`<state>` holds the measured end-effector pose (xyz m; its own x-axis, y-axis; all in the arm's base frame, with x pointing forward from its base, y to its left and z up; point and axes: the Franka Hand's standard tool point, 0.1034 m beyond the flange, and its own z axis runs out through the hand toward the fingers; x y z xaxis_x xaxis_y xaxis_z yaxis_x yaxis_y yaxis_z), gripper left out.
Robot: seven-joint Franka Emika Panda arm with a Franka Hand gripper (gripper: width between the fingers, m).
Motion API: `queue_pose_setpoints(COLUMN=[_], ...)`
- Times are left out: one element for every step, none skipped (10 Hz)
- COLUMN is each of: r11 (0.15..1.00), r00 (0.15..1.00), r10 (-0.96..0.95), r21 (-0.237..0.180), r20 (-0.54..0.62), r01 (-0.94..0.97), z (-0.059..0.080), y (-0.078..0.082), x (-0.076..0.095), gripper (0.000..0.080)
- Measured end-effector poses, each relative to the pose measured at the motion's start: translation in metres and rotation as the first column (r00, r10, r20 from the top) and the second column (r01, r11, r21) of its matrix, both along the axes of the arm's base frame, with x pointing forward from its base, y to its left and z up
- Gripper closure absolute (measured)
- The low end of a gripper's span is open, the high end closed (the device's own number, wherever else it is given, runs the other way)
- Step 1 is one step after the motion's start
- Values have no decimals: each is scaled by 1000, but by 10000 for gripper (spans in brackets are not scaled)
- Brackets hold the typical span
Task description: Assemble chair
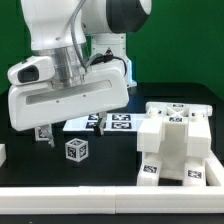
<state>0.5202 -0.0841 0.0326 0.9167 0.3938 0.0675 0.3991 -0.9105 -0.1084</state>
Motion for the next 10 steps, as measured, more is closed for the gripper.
queue_pose_setpoints(r11=[993,983,979,978,978,978,981,984,985,998], r00=[993,983,979,977,978,978,981,984,985,997], r10=[115,179,200,207,204,203,191,176,166,50], r21=[-24,-38,-33,-42,-49,-47,-46,-45,-46,-50], r20=[35,42,31,40,44,42,41,39,41,60], r01=[-114,-178,-199,-205,-202,-201,-189,-175,-164,-47], z=[-4,-11,-17,-22,-24,-24,-24,-25,-24,-21], y=[-3,-2,2,3,2,2,2,2,1,-4], x=[-2,-11,-16,-18,-19,-19,-20,-20,-19,-17], gripper=[151,151,151,151,151,197,197,335,470,470])
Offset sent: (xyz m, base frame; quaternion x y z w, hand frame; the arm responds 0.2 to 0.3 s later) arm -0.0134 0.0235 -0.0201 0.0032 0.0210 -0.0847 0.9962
